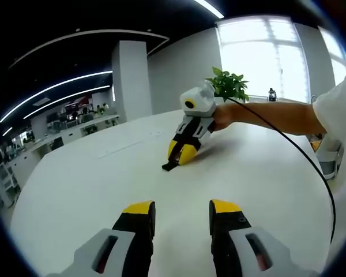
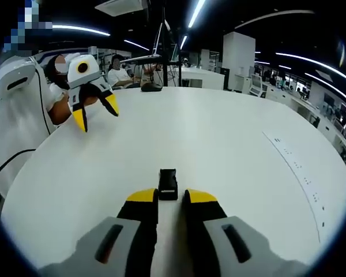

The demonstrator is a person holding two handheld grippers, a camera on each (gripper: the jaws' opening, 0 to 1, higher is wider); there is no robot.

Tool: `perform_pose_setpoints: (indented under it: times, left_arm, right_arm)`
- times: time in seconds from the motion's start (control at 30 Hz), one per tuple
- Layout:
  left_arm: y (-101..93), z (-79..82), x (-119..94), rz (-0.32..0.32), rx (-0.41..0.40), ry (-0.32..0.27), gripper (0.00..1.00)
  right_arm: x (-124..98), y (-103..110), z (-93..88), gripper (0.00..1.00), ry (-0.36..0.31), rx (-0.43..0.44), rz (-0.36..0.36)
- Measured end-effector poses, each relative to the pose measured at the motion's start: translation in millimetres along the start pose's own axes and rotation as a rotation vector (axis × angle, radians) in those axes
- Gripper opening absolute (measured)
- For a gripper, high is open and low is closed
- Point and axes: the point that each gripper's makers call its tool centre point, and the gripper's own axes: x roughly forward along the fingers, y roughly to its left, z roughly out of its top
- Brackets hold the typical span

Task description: Snap the two parts of the plastic buckle together until the buckle closes and remains connected.

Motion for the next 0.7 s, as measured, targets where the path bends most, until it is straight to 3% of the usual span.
perform_pose_setpoints:
  times: [0.17, 0.33, 0.7]
  left_arm:
    - [-1.8, -1.9, 1.5, -0.007, 0.001, 0.007, 0.37]
    - [-2.7, 1.3, 2.2, -0.008, 0.001, -0.001, 0.37]
    - [7.1, 5.6, 1.4, 0.026, -0.015, -0.017, 0.37]
  right_arm:
    - [1.4, -9.2, -0.1, 0.36, -0.009, -0.006, 0.017]
    - [-0.2, -20.4, -3.1, 0.36, -0.011, 0.003, 0.013]
    - [-4.4, -9.0, 4.0, 0.32, -0.052, 0.059, -0.059]
